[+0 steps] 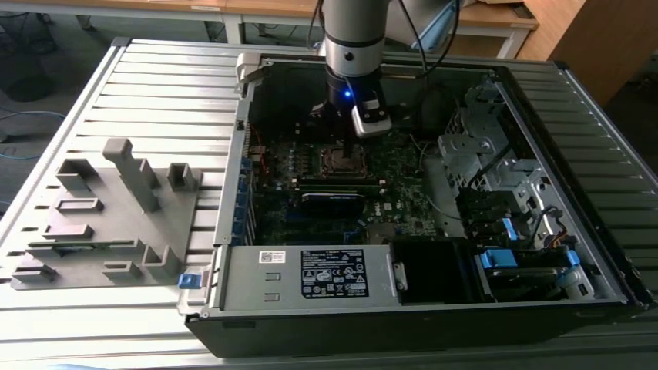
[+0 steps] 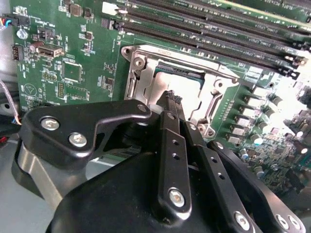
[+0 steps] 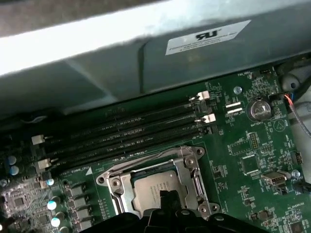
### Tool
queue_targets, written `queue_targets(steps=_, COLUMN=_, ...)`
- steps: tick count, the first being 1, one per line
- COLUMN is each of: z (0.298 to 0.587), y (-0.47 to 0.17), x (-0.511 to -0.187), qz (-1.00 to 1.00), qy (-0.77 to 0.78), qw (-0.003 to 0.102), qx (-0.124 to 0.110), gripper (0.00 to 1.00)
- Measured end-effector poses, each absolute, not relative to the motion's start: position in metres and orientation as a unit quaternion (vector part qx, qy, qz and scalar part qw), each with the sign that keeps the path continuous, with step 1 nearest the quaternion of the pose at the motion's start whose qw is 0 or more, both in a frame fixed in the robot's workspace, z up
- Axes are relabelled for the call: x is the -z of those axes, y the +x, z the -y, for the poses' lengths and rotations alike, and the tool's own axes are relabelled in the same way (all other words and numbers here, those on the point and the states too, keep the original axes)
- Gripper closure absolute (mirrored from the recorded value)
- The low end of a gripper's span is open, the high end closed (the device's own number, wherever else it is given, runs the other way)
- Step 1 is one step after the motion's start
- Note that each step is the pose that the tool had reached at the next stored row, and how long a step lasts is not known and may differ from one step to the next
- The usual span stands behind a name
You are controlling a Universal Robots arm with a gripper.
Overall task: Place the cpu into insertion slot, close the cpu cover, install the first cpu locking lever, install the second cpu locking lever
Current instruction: 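Install the first cpu locking lever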
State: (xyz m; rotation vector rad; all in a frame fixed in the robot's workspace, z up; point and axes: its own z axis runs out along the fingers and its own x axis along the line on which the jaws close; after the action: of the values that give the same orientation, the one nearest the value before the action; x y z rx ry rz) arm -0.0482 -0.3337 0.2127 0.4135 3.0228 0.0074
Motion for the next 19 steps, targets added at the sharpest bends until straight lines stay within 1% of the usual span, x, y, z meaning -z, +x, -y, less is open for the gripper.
queue_targets(steps=19, z=0.3341, y=-0.0483, x=-0.2124, qz=-0.993, qy=0.108, qw=0.045, qx=-0.003, gripper=0.89)
